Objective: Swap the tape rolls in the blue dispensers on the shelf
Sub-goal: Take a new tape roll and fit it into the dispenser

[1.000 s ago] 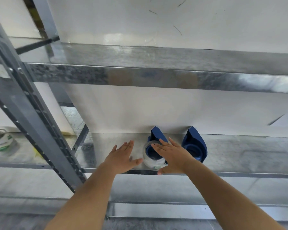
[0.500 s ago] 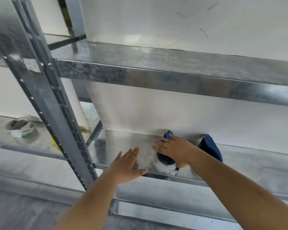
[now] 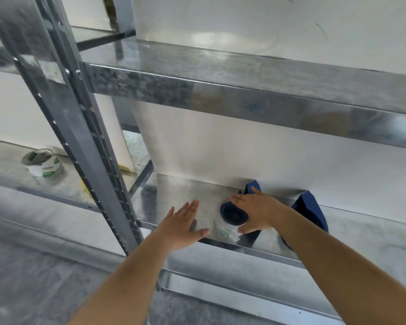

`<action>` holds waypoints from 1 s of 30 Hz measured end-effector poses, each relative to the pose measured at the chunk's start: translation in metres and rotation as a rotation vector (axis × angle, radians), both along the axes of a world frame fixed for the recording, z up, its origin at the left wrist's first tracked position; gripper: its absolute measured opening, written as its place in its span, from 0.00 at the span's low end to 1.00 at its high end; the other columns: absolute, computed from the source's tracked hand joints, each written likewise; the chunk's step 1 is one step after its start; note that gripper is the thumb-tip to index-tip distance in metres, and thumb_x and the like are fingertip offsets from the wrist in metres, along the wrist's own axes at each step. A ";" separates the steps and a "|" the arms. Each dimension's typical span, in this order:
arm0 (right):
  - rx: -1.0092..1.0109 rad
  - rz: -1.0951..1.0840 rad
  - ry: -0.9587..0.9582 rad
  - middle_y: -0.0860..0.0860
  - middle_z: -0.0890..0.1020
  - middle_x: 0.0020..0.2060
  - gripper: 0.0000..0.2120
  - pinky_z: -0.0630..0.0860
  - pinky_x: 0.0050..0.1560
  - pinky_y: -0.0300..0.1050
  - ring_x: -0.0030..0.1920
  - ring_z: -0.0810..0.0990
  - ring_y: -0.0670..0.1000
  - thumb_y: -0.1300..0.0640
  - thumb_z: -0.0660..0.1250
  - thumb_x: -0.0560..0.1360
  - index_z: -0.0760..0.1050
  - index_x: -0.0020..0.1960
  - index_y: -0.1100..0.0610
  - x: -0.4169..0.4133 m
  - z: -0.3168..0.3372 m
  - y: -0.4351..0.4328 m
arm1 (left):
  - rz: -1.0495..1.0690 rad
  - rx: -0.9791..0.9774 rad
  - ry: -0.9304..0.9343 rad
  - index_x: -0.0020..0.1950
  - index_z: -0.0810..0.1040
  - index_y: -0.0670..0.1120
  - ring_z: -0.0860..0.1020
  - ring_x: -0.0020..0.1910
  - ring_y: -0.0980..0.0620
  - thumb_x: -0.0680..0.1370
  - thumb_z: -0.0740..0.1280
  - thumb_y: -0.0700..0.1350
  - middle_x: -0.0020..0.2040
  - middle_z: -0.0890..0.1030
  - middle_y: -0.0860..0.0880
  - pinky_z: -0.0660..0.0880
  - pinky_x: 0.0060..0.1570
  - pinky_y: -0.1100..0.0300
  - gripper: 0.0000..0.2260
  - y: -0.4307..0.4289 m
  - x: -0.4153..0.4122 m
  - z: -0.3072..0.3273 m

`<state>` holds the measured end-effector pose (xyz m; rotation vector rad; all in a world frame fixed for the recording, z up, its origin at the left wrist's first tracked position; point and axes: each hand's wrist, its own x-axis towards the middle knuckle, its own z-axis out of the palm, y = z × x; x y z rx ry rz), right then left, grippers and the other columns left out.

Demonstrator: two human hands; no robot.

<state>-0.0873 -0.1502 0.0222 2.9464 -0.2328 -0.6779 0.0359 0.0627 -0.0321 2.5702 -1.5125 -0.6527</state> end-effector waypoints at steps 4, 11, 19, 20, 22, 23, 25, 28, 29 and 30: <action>-0.037 0.028 -0.037 0.50 0.50 0.78 0.43 0.39 0.76 0.53 0.78 0.50 0.51 0.33 0.57 0.75 0.44 0.79 0.54 -0.006 -0.002 0.006 | 0.006 -0.004 0.023 0.76 0.33 0.49 0.40 0.76 0.56 0.76 0.48 0.69 0.78 0.39 0.53 0.39 0.75 0.51 0.40 -0.007 0.004 0.003; 0.038 0.059 -0.148 0.51 0.68 0.73 0.42 0.46 0.76 0.48 0.73 0.64 0.54 0.47 0.65 0.76 0.41 0.79 0.54 -0.009 -0.002 0.032 | -0.020 0.023 0.007 0.76 0.33 0.49 0.40 0.76 0.55 0.75 0.48 0.69 0.78 0.39 0.53 0.40 0.75 0.51 0.40 -0.015 0.003 0.003; 0.103 -0.072 -0.113 0.54 0.74 0.66 0.44 0.80 0.47 0.52 0.47 0.81 0.55 0.62 0.63 0.76 0.33 0.77 0.52 0.006 -0.012 0.050 | -0.020 0.025 0.008 0.76 0.34 0.49 0.40 0.76 0.55 0.76 0.49 0.69 0.78 0.39 0.53 0.40 0.75 0.49 0.40 -0.010 0.005 0.005; 0.112 -0.092 -0.110 0.54 0.71 0.69 0.43 0.80 0.50 0.52 0.50 0.81 0.55 0.63 0.63 0.76 0.35 0.78 0.52 0.006 -0.014 0.051 | -0.017 0.026 0.009 0.76 0.33 0.49 0.40 0.76 0.55 0.76 0.49 0.69 0.78 0.39 0.53 0.40 0.75 0.49 0.40 -0.009 0.007 0.004; 0.112 -0.104 -0.100 0.54 0.64 0.75 0.41 0.78 0.55 0.52 0.58 0.79 0.56 0.63 0.62 0.76 0.38 0.78 0.54 0.007 -0.018 0.052 | -0.014 0.029 0.012 0.76 0.33 0.49 0.40 0.76 0.55 0.76 0.49 0.69 0.78 0.38 0.53 0.40 0.75 0.49 0.40 -0.005 0.008 0.003; 0.098 -0.104 -0.094 0.55 0.61 0.76 0.40 0.78 0.56 0.52 0.60 0.78 0.56 0.63 0.62 0.77 0.39 0.78 0.55 0.008 -0.020 0.052 | -0.015 0.031 0.012 0.76 0.33 0.49 0.40 0.76 0.55 0.76 0.49 0.69 0.78 0.38 0.53 0.39 0.75 0.50 0.40 -0.004 0.008 0.003; 0.053 -0.106 -0.067 0.55 0.61 0.76 0.41 0.78 0.56 0.53 0.62 0.77 0.57 0.63 0.62 0.76 0.38 0.78 0.55 0.010 -0.022 0.054 | -0.010 0.030 0.017 0.76 0.33 0.49 0.40 0.76 0.56 0.76 0.48 0.69 0.78 0.38 0.53 0.39 0.75 0.50 0.39 0.000 0.010 0.001; 0.019 -0.136 -0.026 0.56 0.70 0.67 0.42 0.80 0.52 0.54 0.55 0.79 0.57 0.63 0.63 0.76 0.36 0.78 0.51 0.011 -0.020 0.057 | 0.002 0.028 0.022 0.76 0.33 0.49 0.40 0.76 0.56 0.76 0.47 0.69 0.78 0.39 0.54 0.39 0.75 0.49 0.39 0.004 0.012 0.000; 0.020 -0.145 -0.012 0.56 0.73 0.61 0.43 0.80 0.51 0.54 0.52 0.80 0.56 0.63 0.62 0.77 0.36 0.78 0.50 0.012 -0.018 0.060 | 0.005 0.026 0.023 0.76 0.33 0.49 0.40 0.76 0.56 0.76 0.47 0.69 0.78 0.39 0.54 0.39 0.75 0.49 0.39 0.005 0.013 0.000; 0.022 -0.152 0.003 0.55 0.75 0.54 0.43 0.81 0.50 0.54 0.47 0.79 0.55 0.64 0.62 0.77 0.35 0.78 0.50 0.012 -0.016 0.062 | 0.008 0.023 0.027 0.76 0.33 0.49 0.40 0.76 0.55 0.76 0.47 0.69 0.78 0.38 0.54 0.39 0.75 0.49 0.39 0.006 0.014 0.001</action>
